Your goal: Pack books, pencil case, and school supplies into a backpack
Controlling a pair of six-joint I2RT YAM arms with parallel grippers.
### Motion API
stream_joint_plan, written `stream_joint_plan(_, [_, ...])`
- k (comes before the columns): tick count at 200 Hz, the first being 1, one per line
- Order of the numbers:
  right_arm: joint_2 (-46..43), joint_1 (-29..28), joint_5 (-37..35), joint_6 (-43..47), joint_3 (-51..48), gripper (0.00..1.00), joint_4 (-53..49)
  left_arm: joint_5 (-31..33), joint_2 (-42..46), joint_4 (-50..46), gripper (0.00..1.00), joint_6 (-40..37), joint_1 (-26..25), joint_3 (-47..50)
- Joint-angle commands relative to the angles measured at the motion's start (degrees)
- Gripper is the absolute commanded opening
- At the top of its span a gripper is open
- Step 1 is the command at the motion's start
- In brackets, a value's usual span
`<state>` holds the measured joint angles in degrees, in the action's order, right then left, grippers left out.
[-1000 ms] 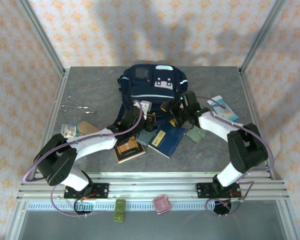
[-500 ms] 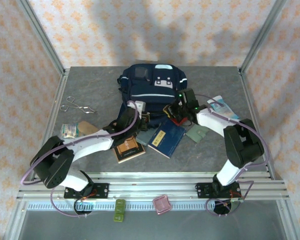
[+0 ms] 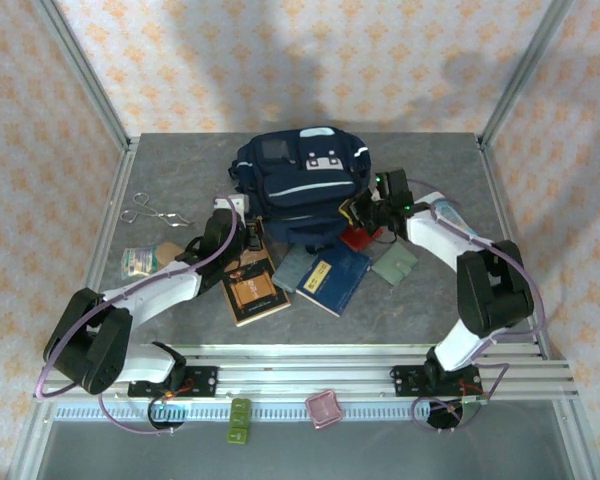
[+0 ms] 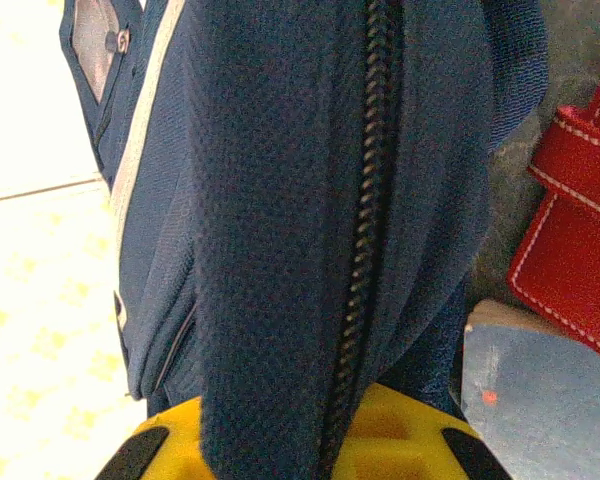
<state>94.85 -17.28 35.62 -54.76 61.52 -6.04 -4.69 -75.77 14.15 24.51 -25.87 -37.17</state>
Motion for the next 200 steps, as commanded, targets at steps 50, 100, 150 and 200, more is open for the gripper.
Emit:
stream_joint_plan(50, [15.55,5.85,-9.26,7.04,24.75,0.3,-7.56,1.13,-2.12,4.24,0.0,2.06,-10.05,-5.28])
stream_joint_plan(100, [7.39,5.79,-13.85,9.54,18.65,0.67,-13.29,1.0,-8.49,7.74,0.0,2.6,-11.9,-8.95])
stream_joint_plan(150, [-11.17,3.21,-6.99,4.23,-2.11,0.71,-5.33,0.03,-9.4,8.78,0.0,2.71,-12.01,-8.6])
stream_joint_plan(200, [-14.13,-5.0,-5.55,-4.47,-8.72,0.76,2.0,-0.61,-9.49,8.86,0.0,2.56,-12.79,-8.18])
